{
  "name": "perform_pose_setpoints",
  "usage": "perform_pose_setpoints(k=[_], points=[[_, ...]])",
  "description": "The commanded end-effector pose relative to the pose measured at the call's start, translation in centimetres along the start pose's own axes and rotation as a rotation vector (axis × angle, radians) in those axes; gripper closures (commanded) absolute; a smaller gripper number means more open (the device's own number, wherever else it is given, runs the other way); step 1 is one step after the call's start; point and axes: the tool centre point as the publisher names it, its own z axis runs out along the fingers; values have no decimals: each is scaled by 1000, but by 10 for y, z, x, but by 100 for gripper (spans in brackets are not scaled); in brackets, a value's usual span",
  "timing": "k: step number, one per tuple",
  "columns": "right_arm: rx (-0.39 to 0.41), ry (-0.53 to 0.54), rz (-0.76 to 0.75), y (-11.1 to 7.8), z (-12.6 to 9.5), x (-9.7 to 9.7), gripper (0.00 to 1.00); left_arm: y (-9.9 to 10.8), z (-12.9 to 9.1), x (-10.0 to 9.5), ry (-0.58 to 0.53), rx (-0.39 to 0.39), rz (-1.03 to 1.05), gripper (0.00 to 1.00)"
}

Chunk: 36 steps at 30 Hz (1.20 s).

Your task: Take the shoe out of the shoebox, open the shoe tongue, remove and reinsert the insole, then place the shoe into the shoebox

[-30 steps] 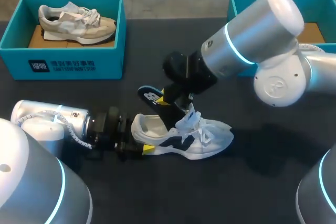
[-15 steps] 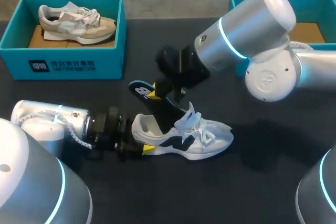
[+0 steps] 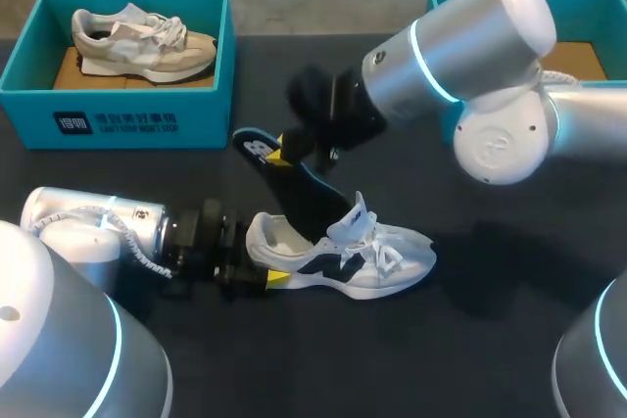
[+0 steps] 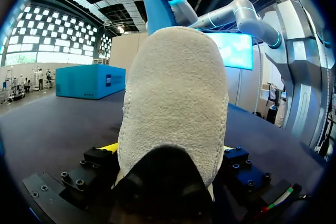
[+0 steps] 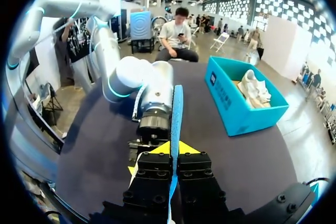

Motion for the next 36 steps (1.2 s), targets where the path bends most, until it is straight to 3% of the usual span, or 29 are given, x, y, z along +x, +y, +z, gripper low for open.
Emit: perform_pose_setpoints(k=[1, 23, 29, 36], points=[[4, -29, 11, 11, -17, -1, 100, 3, 1, -1, 2, -1, 0, 100], [0, -39, 19, 17, -23, -3, 100, 3, 1, -1, 2, -1, 0, 100], [-96, -70, 67, 45, -51, -19, 100, 3, 1, -1, 2, -1, 0, 100], [-167, -55, 145, 64, -75, -26, 100, 3, 1, -1, 2, -1, 0, 100]])
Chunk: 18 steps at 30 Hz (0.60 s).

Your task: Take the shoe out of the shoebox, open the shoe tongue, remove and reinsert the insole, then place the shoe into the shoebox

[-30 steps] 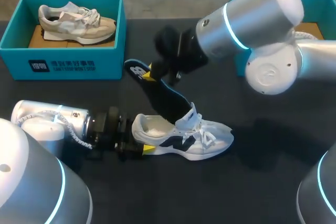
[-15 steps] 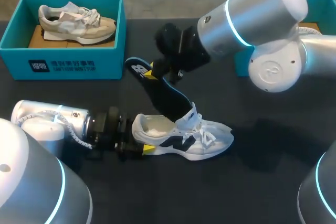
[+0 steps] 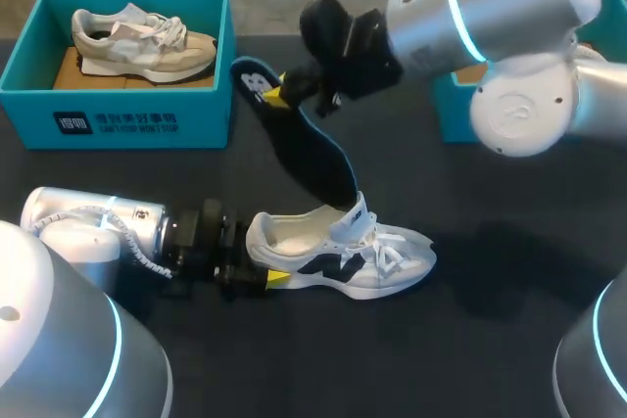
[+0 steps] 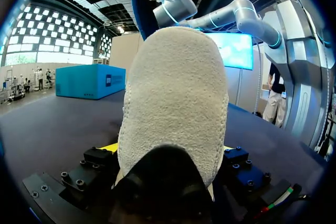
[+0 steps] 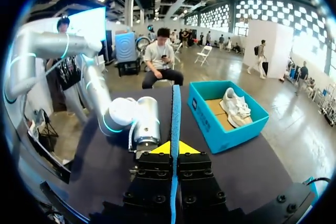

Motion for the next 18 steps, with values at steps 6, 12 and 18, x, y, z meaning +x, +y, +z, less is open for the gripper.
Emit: perform_pose_setpoints(k=[6, 12, 18], points=[[-74, 50, 89, 16, -27, 2, 100, 3, 1, -1, 2, -1, 0, 100], [-188, 74, 166, 28, -49, 5, 100, 3, 1, -1, 2, -1, 0, 100], [-348, 92, 247, 33, -72, 5, 100, 3, 1, -1, 2, -1, 0, 100]])
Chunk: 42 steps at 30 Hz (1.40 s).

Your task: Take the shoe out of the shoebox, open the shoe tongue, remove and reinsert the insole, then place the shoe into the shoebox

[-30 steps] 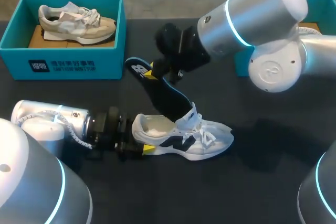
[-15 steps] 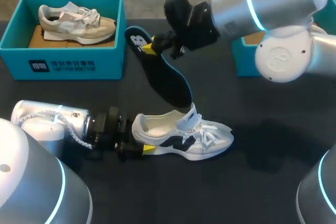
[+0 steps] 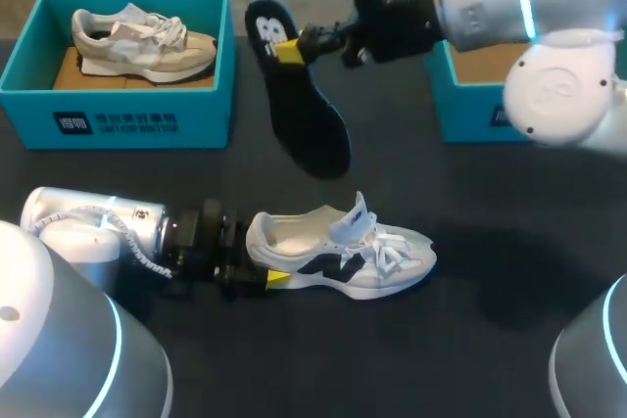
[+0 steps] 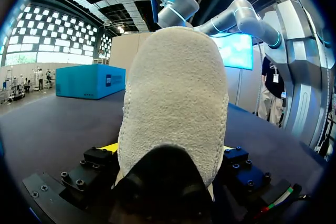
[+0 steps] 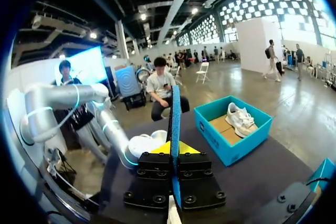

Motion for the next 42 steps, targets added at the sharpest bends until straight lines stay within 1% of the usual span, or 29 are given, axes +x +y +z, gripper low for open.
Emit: perform_pose_setpoints(k=[1, 17, 18, 22, 24, 26, 29, 34, 39, 42], points=[[-129, 21, 20, -15, -18, 2, 100, 2, 1, -1, 2, -1, 0, 100], [-129, 21, 20, -15, -18, 2, 100, 2, 1, -1, 2, -1, 0, 100], [-139, 5, 24, -8, -25, 1, 100, 2, 1, -1, 2, -1, 0, 100], [-124, -44, 76, 15, -53, -4, 100, 2, 1, -1, 2, -1, 0, 100], [-144, -61, 111, 27, -66, -2, 100, 2, 1, -1, 2, -1, 0, 100], [-158, -64, 131, 33, -75, -1, 100, 2, 1, -1, 2, -1, 0, 100], [-188, -35, 172, 41, -86, 6, 100, 2, 1, -1, 2, -1, 0, 100], [-205, 8, 173, 49, -103, 19, 100, 2, 1, -1, 2, -1, 0, 100], [-193, 72, 169, 44, -116, 30, 100, 2, 1, -1, 2, -1, 0, 100], [-197, 82, 176, 42, -125, 32, 100, 2, 1, -1, 2, -1, 0, 100]])
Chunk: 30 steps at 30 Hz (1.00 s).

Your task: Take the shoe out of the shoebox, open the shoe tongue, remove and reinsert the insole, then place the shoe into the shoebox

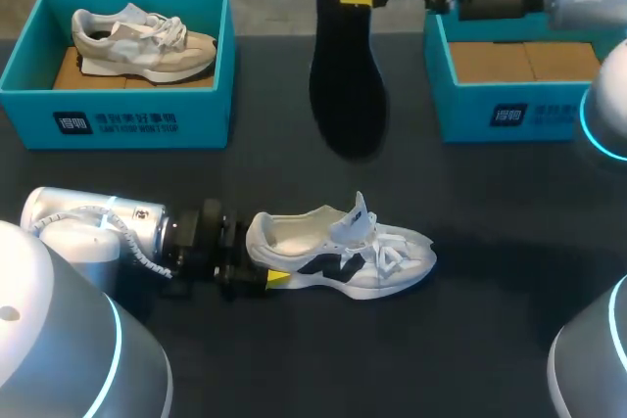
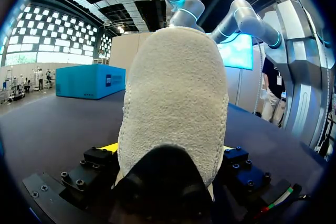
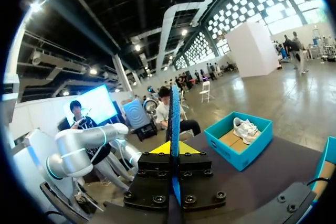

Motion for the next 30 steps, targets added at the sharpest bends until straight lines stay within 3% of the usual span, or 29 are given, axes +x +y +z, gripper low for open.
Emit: perform_pose_setpoints(k=[1, 10, 15, 21, 24, 30], points=[[-12, 12, 6, -5, -29, 4, 100, 2, 1, -1, 2, -1, 0, 100], [-68, 41, 25, 3, -57, 11, 100, 2, 1, -1, 2, -1, 0, 100], [-46, 28, 21, -4, -69, 14, 100, 2, 1, -1, 2, -1, 0, 100], [-21, 3, 51, -1, -88, 27, 100, 2, 1, -1, 2, -1, 0, 100], [-59, 33, 120, 2, -96, 37, 100, 2, 1, -1, 2, -1, 0, 100], [-59, 33, 120, 2, -96, 37, 100, 2, 1, -1, 2, -1, 0, 100]])
